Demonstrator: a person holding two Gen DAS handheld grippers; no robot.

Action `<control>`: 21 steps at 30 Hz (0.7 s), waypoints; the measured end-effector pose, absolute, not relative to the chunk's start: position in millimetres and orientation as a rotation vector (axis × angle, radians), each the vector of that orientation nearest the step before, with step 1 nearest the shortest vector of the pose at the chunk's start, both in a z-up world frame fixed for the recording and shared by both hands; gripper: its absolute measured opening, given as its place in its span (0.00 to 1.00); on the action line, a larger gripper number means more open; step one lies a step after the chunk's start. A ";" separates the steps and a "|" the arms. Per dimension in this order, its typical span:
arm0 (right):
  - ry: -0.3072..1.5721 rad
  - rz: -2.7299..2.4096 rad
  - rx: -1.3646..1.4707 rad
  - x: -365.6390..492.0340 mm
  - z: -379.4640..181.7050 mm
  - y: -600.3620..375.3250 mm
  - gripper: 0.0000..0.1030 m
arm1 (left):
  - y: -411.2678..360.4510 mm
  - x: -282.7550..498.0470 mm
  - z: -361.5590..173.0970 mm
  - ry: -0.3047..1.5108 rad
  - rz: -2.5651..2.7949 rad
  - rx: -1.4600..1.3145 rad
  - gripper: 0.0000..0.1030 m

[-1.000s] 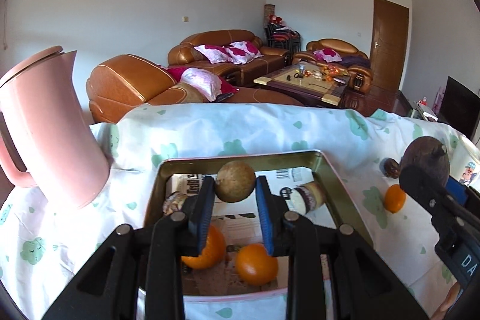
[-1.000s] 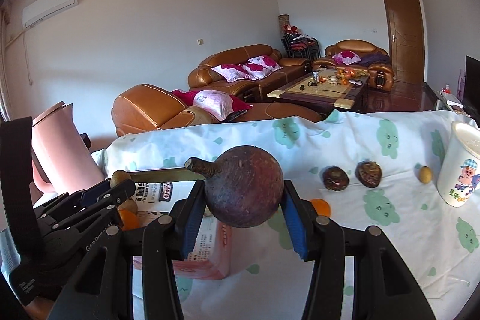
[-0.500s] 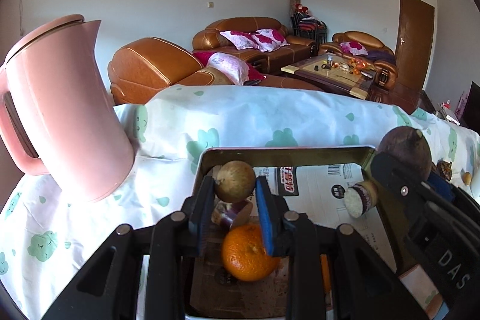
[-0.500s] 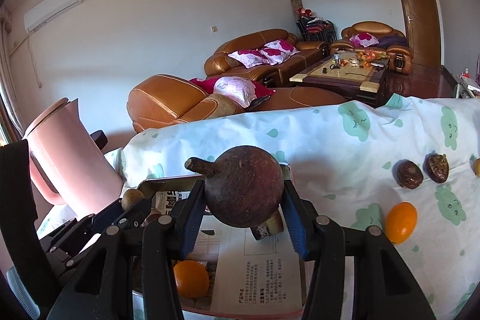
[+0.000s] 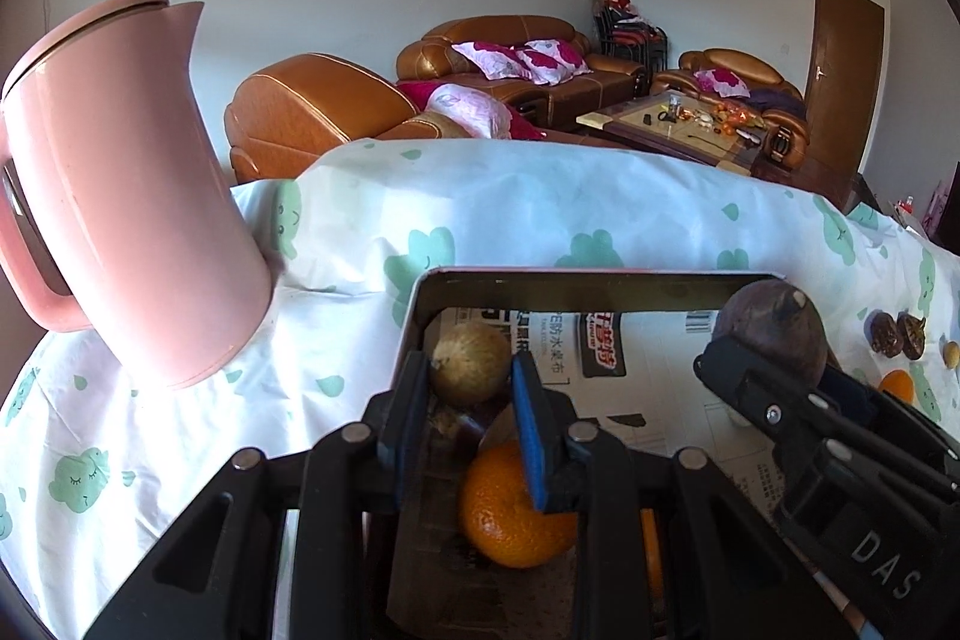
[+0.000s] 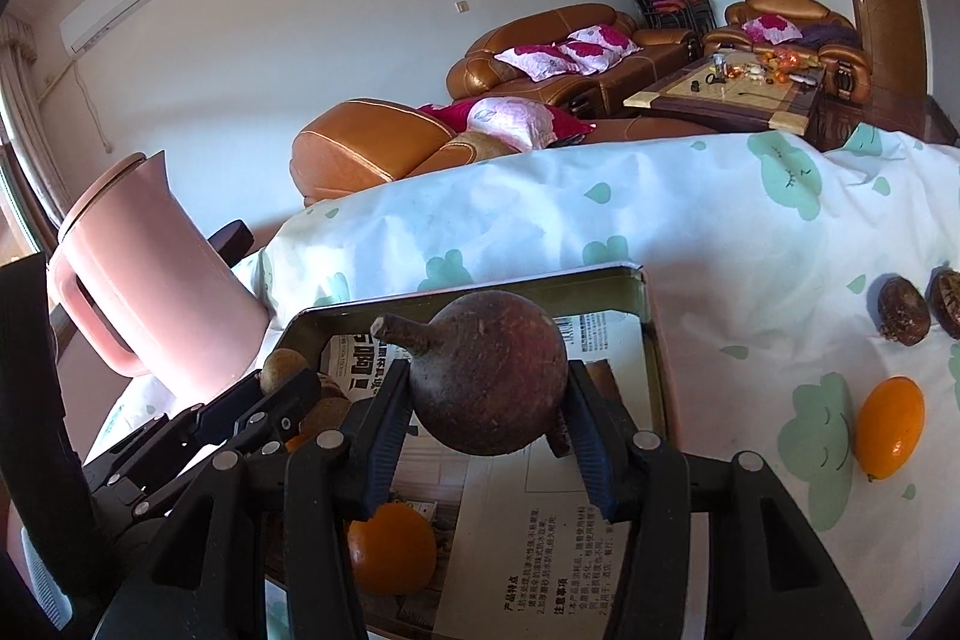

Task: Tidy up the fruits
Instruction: 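Open the right tool to drop the purple fruit while the left tool releases the yellow fruit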

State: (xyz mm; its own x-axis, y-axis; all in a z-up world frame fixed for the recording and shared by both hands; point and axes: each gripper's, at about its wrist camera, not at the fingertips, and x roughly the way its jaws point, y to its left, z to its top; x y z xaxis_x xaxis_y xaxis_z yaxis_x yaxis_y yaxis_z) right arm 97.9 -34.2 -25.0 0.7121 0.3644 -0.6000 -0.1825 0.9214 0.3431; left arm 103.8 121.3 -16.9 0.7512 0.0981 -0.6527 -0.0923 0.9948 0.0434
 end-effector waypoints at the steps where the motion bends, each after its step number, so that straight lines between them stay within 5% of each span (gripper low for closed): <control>1: 0.707 0.317 0.269 96.9 -24.1 -34.1 0.52 | 121.2 103.6 -16.9 0.713 0.104 0.008 0.28; 21: 0.539 0.232 0.240 65.2 -6.4 -45.6 0.54 | 117.7 101.7 -17.7 0.710 0.116 0.020 0.31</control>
State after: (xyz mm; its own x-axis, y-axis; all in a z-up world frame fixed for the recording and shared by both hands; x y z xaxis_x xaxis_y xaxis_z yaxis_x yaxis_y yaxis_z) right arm 65.2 -45.6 -6.4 0.8337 0.2793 -0.4764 -0.1545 0.9462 0.2844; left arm 101.7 117.8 -17.7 0.7521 0.1127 -0.6493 -0.0989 0.9934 0.0578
